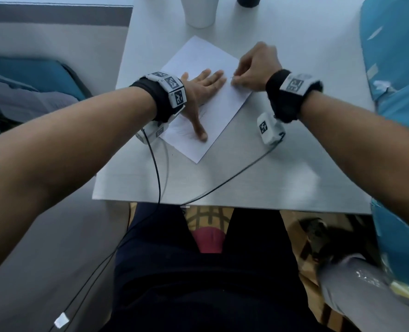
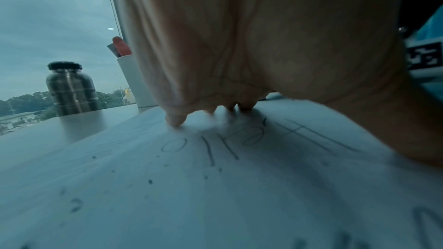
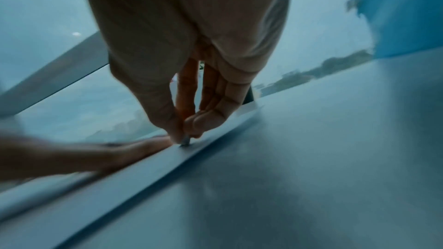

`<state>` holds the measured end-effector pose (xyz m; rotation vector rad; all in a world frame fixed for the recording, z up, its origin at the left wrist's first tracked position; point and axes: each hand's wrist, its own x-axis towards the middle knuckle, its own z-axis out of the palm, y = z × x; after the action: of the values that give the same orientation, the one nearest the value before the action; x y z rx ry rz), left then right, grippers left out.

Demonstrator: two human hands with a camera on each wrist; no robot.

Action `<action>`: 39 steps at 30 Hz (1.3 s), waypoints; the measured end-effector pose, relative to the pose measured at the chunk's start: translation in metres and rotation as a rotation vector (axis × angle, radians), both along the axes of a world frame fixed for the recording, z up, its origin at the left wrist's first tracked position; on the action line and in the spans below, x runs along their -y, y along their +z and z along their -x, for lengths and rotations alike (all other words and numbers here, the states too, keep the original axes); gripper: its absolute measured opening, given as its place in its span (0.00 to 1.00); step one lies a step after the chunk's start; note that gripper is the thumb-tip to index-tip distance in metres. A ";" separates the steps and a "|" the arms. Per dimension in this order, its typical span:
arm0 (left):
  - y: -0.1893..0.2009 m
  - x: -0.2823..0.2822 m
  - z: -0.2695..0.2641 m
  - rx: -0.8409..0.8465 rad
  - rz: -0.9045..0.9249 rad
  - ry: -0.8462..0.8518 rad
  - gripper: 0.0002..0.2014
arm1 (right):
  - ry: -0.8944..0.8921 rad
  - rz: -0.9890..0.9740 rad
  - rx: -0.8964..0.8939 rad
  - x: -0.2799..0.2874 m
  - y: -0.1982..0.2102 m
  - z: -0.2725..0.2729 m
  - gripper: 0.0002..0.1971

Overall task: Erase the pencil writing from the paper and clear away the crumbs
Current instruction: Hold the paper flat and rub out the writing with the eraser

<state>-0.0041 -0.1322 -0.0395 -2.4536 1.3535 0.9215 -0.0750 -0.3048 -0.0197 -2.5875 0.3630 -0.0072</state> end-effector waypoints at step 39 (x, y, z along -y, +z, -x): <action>0.000 -0.003 0.003 -0.001 0.002 -0.005 0.86 | -0.047 -0.083 -0.023 0.010 -0.018 0.014 0.06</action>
<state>-0.0074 -0.1292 -0.0395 -2.4506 1.3614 0.9206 -0.0890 -0.3147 -0.0372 -2.4987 0.4239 0.0199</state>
